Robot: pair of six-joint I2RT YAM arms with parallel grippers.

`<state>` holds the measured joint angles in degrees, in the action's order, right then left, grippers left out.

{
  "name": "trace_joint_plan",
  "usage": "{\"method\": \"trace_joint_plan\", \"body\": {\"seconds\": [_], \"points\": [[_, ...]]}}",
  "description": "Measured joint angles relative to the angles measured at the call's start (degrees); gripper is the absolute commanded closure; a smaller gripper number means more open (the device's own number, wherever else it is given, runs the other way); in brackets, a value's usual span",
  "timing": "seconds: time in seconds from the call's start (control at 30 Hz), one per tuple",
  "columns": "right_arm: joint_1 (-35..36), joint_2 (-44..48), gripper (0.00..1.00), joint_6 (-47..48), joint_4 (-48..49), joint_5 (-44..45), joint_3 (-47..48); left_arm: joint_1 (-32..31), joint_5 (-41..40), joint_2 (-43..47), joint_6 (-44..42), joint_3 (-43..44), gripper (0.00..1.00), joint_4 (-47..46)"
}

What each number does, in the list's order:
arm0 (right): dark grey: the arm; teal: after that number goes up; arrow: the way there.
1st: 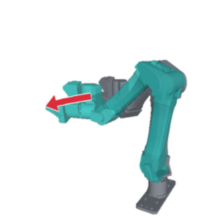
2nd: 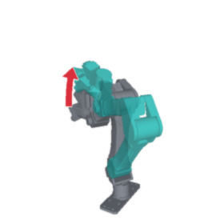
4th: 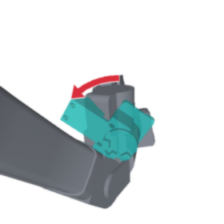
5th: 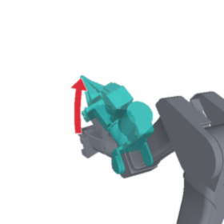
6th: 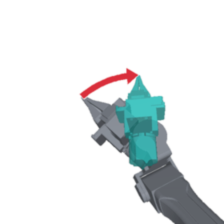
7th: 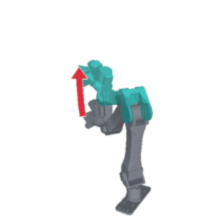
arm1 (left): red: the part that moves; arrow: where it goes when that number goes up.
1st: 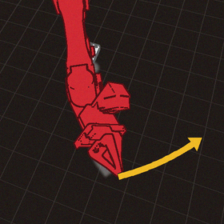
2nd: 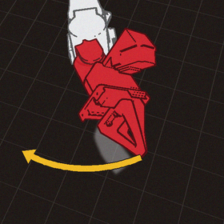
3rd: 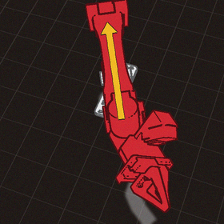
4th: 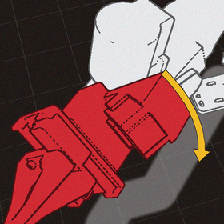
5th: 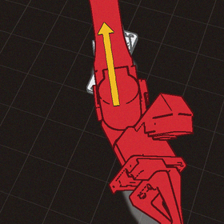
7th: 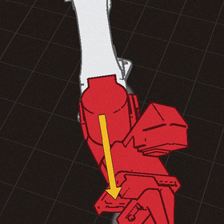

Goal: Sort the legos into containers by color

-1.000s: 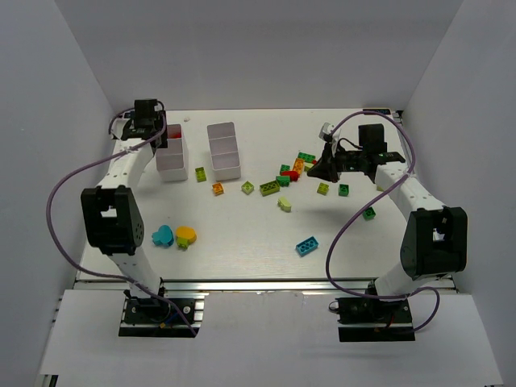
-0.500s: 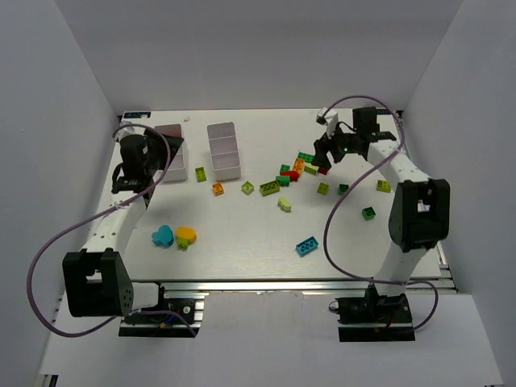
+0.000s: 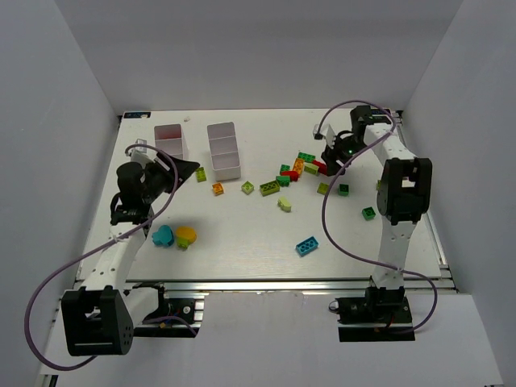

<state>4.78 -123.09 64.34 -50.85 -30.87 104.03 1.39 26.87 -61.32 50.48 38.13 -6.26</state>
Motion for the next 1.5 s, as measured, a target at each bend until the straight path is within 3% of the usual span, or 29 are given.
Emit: {"method": "trace_joint_plan", "body": {"seconds": [0.33, 0.8, 0.93, 1.07, 1.13, 1.27, 1.5], "points": [[0.24, -2.05, 0.34, 3.56, 0.04, 1.16, -0.70, 0.00, 1.09, 1.75, 0.00, -2.27, 0.31, -0.28], [2.80, -5.79, 0.44, -3.10, 8.20, 2.49, -0.66, 0.00, 2.32, 1.75, 0.85, -2.27, 0.28, -1.05], [2.80, -6.54, 0.78, -4.55, 9.53, 2.49, -0.63, -0.02, 2.49, 1.75, 1.46, -2.27, 0.25, -2.05], [2.80, -6.69, 0.95, -5.14, 10.12, 2.29, -0.70, -1.20, 2.43, 1.73, 2.14, -2.29, 0.22, -3.13], [2.80, -6.12, 1.00, -4.94, 11.34, 2.16, -1.88, -3.19, 2.36, 1.46, 2.62, -2.32, 0.21, -4.11], [2.80, -0.74, 1.00, -4.00, 11.93, 1.07, -9.25, -9.66, 2.25, -1.60, 3.52, -2.32, 0.21, -8.15], [4.17, 14.12, 1.00, -7.54, 12.98, -6.88, -16.00, -20.46, 2.99, -14.19, 6.51, -1.70, 0.19, -16.76]]}}
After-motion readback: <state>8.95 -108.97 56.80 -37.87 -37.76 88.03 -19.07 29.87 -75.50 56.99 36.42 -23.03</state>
